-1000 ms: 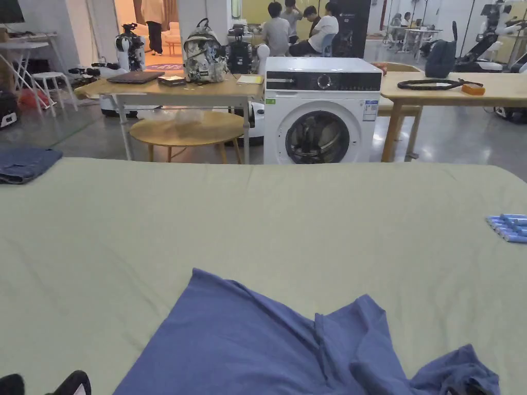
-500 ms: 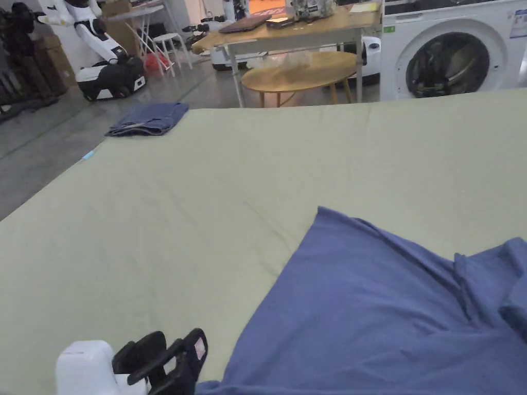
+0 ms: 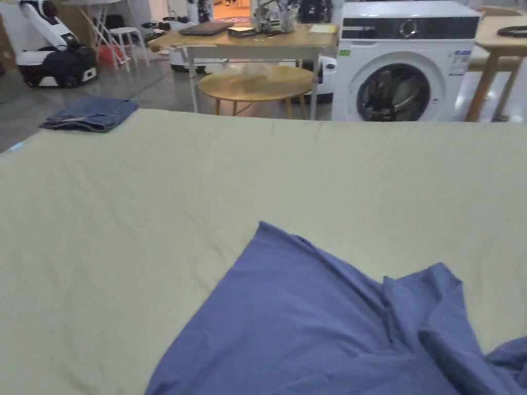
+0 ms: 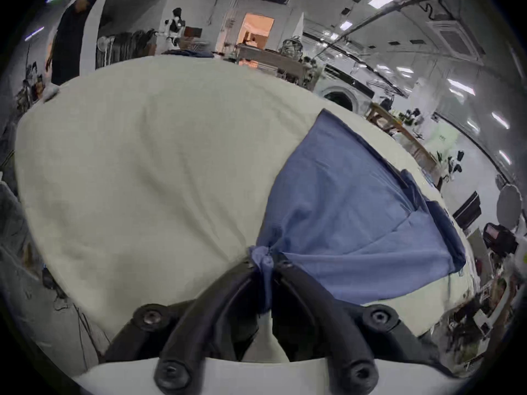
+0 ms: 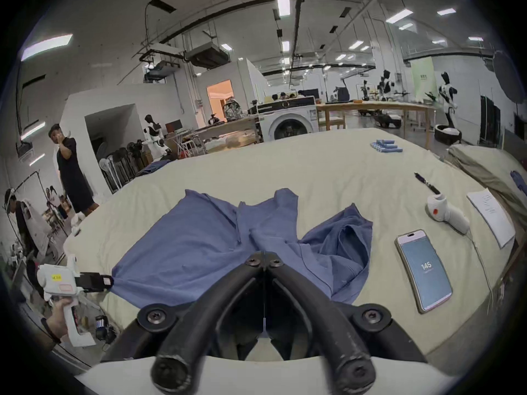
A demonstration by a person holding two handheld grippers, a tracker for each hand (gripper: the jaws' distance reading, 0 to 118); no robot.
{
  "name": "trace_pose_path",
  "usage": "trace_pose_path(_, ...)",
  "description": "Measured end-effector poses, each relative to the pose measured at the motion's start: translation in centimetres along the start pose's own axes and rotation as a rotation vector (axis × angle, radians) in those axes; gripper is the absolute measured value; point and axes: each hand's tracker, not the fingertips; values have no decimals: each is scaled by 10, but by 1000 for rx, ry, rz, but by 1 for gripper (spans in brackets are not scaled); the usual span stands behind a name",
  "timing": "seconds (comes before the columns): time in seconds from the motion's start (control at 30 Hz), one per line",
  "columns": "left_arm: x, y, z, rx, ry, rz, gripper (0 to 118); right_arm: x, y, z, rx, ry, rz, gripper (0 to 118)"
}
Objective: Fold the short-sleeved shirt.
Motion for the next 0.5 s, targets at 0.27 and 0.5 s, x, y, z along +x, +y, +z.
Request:
trace_pose_path(0.27, 10, -2, 3, -17, 58, -97, 1, 24, 91, -138, -251, 88, -33, 96)
trace_pose_path(0.5, 13, -2, 10, -10, 30, -6, 1, 57, 97, -309, -594, -215, -149, 40)
